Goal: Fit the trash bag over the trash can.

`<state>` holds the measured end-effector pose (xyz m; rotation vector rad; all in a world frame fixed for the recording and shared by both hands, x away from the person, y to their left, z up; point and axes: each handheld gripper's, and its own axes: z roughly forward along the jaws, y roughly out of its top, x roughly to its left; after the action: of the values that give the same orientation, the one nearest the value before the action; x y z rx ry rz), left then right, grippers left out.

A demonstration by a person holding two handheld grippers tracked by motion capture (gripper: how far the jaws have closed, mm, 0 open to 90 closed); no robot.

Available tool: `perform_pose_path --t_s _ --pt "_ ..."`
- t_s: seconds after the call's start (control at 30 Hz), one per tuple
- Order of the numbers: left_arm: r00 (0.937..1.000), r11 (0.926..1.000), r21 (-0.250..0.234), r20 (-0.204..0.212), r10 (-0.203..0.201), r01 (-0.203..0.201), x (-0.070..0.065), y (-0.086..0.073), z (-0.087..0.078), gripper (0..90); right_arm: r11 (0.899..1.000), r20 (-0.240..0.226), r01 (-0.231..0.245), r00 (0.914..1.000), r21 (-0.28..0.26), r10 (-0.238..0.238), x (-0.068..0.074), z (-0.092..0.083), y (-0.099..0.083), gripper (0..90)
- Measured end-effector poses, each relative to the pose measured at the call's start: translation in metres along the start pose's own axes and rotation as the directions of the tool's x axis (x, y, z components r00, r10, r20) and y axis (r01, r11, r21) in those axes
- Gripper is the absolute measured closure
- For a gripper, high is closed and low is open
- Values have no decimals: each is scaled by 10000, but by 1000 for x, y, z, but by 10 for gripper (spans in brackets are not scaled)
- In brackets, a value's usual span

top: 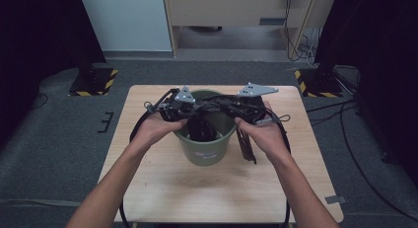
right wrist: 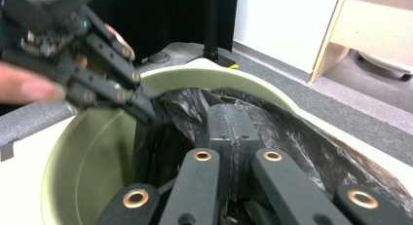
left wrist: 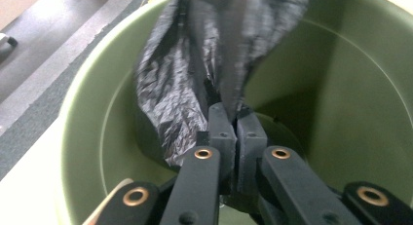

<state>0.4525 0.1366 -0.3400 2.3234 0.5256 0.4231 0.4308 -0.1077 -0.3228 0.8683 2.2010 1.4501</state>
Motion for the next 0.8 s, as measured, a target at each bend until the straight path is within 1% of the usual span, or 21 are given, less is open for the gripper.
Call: perform_pose_path --t_s 0.07,0.1,0.13,0.17,0.2,0.23,0.27,0.3,0.37,0.43,0.5,0.53,0.57,0.6,0.63,0.67,0.7,0.77,0.8 --pt "9997 9999 33 200 106 -107 -2 -3 0 832 9999 -15 37 10000 100 -37 3 6 5 900" --pt "9997 9997 123 88 224 -225 -2 -4 0 784 9998 -21 37 10000 179 -37 5 10 8 900" --pt "9997 9996 168 -96 210 -208 -2 -5 -1 705 9996 -30 74 10000 274 -73 7 13 10 900" --pt "9994 9997 212 -343 84 -76 -1 -5 -3 593 9994 -37 144 9999 310 -143 8 16 10 900" --pt "9984 9999 63 -563 -113 117 0 -6 -6 472 9990 -50 179 9998 413 -177 9 18 11 900" --pt "9973 9996 -152 -696 -247 237 2 -6 -9 395 9985 -22 232 9997 502 -231 9 22 10 900" --pt "9959 9987 -413 -844 -317 283 2 -6 -11 361 9983 -30 207 9998 546 -206 9 23 10 900" --pt "9953 9983 -550 -933 -240 189 3 -5 -13 342 9980 -54 203 9998 592 -201 9 24 10 900" --pt "9958 9978 -667 -912 -50 -11 4 0 -12 337 9979 -149 197 9997 609 -188 10 27 9 900" --pt "9962 9971 -743 -866 118 -182 5 6 -9 352 9979 -197 230 9996 613 -218 11 28 9 900" --pt "9973 9965 -817 -730 108 -168 5 12 -3 413 9979 -200 227 9996 613 -215 12 26 9 898" --pt "9957 9966 -753 -892 260 -328 5 14 0 445 9980 -205 208 9996 596 -196 11 25 9 894" --pt "9914 9956 -743 -1214 485 -578 4 16 1 553 9982 -210 189 9996 570 -177 11 24 8 883" --pt "9912 9950 -765 -1210 543 -638 3 18 2 678 9982 -190 196 9996 571 -185 10 23 7 871" --pt "9939 9950 -858 -1018 418 -506 3 19 3 734 9982 -162 207 9997 572 -198 9 20 6 844" --pt "9952 9952 -840 -881 430 -504 2 20 4 783 9986 -176 175 9997 502 -166 8 18 5 827" --pt "9952 9958 -774 -884 417 -486 1 20 5 841 9992 -148 153 9998 374 -148 7 14 4 789" --pt "9965 9978 -596 -797 242 -290 2 20 6 881 9997 -48 72 10000 218 -71 4 8 2 712" --pt "9960 9986 -514 -888 91 -137 3 20 6 891 9999 9 29 10000 154 -29 3 4 2 686"
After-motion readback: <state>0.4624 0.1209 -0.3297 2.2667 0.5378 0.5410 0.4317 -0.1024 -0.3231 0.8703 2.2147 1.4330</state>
